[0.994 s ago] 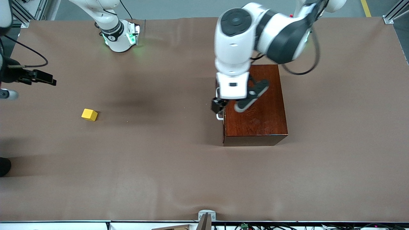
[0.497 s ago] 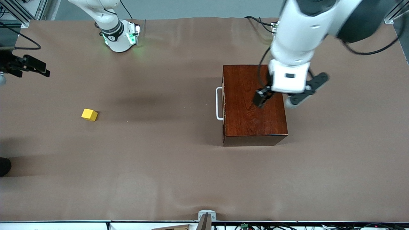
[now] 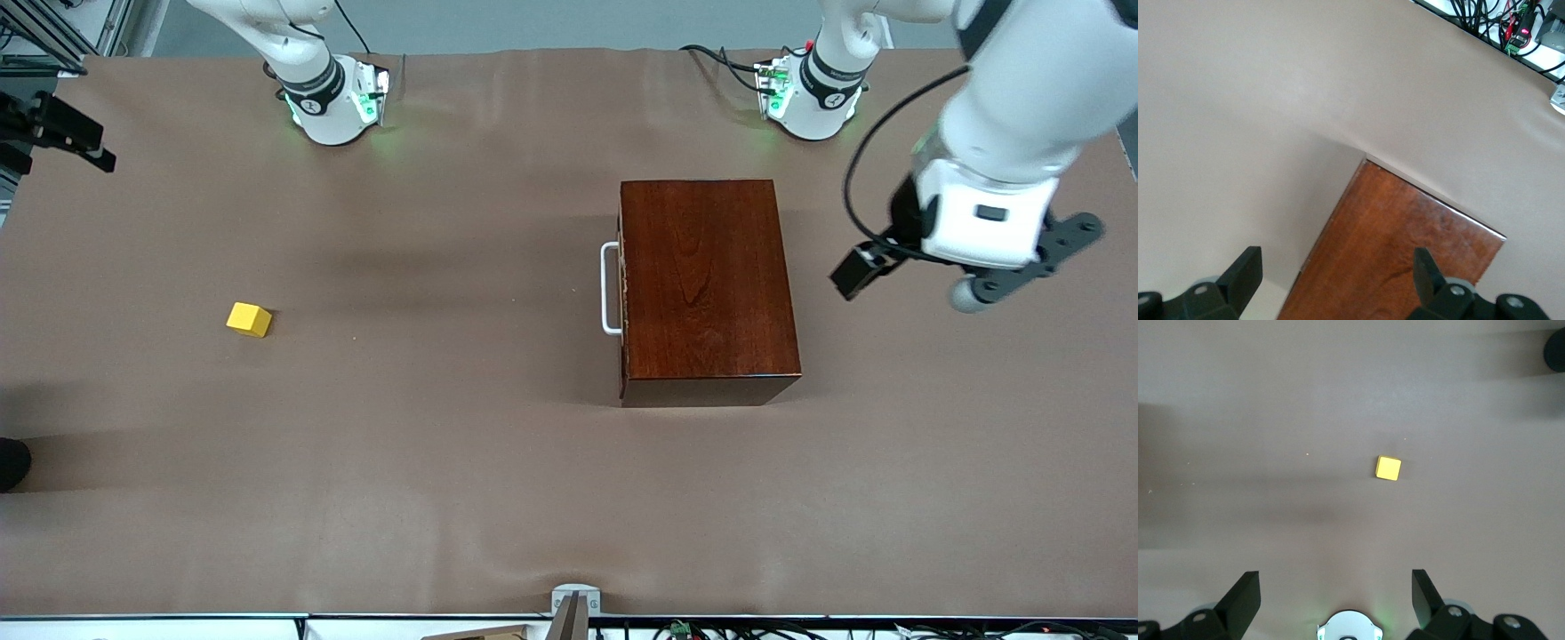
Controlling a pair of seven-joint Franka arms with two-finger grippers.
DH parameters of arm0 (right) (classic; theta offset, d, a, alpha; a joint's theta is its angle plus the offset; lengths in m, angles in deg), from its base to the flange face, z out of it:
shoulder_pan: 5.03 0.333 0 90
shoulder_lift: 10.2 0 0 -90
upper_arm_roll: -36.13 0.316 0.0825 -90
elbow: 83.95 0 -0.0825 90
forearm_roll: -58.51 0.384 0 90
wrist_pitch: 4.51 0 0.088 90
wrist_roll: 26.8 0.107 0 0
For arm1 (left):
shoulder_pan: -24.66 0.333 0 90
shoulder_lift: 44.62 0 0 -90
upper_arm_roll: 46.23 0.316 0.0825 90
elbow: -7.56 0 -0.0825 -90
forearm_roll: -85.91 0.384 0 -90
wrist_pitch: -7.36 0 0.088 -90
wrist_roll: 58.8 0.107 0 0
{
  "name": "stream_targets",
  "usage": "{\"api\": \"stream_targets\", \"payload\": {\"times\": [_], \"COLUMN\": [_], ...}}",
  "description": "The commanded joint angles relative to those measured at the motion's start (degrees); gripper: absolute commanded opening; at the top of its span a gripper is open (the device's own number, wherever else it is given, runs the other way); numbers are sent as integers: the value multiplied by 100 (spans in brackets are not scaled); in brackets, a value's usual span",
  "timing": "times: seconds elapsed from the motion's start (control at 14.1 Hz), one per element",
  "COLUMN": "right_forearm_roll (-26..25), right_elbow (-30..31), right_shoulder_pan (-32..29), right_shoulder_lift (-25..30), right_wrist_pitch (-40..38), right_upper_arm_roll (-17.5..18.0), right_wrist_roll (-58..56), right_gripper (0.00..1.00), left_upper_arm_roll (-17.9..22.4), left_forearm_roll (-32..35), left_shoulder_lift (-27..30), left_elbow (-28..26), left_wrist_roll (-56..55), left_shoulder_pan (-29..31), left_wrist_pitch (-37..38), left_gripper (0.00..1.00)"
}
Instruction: Open drawer, take yellow block, close drawer
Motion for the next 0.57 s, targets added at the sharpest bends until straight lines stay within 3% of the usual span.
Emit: {"api": "stream_targets", "payload": {"times": [0.0,0.14,0.5], "right_forearm_roll": [91,91,82], "right_elbow": [1,-16,-166], "right_shoulder_pan": [680,1068,1122], "right_shoulder_lift": [101,92,-65], "right_wrist_pitch": [-61,-53,-18], "right_upper_arm_roll": [-602,-841,-1018], "right_wrist_roll": [661,1593,1667], "right_gripper": [100,100,100], "left_upper_arm_roll": [-27,-36,-19], "left_forearm_roll": [-85,-85,-67], "left_shoulder_lift": [250,329,540], "left_elbow": [-169,-160,-160], "left_wrist_roll": [787,1420,2343], "left_shoulder_pan": [360,642,1213], "left_wrist_pitch": [199,385,499], "left_gripper": [100,100,100]}}
